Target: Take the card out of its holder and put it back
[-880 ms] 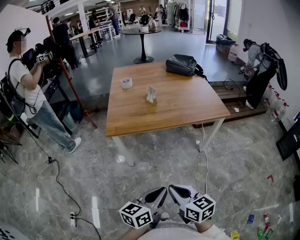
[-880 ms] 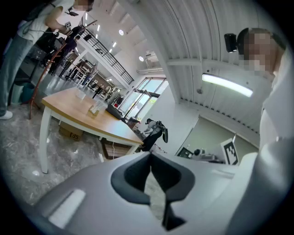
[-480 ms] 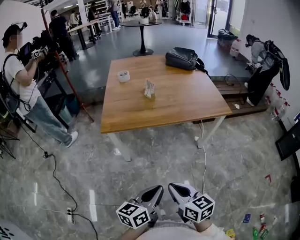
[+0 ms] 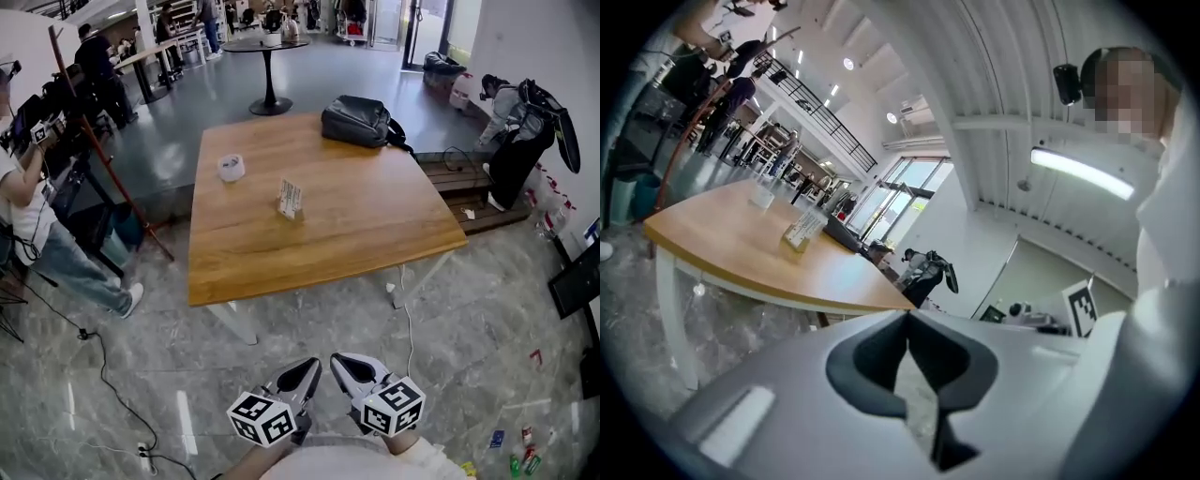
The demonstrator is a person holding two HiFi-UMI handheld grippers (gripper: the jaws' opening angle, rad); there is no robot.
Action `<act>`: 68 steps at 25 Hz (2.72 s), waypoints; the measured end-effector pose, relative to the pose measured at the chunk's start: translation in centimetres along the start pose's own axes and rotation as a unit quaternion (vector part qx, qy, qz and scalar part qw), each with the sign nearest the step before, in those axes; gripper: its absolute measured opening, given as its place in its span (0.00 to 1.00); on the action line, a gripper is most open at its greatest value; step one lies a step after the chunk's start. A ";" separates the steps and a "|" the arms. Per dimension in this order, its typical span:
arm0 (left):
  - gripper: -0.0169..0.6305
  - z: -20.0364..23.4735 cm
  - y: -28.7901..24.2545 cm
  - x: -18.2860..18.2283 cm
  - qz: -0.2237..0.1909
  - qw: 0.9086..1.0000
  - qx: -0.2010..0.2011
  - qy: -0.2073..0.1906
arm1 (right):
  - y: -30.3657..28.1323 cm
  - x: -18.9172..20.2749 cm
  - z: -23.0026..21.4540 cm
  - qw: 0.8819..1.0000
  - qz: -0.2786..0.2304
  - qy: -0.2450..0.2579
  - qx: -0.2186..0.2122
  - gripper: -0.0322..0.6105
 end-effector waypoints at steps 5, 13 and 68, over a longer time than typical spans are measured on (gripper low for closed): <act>0.04 4.8 -3.7 -5.8 0.007 1.000 0.016 -0.015 | -6.0 -5.1 -2.9 1.000 -0.023 0.002 0.022 0.04; 0.04 10.1 -8.9 -10.3 0.030 0.999 0.043 -0.012 | -12.1 -8.0 -6.5 0.999 -0.023 -0.013 0.047 0.04; 0.04 27.0 -29.4 -22.4 0.016 0.996 -0.047 0.072 | -38.5 -25.4 -26.9 0.971 0.200 0.102 -0.087 0.07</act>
Point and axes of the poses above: the fingertips, and each gripper's own axes: y backward along the fingers, z to its left, x out of its underside, the point moved 7 cm from there along y, backward along the fingers
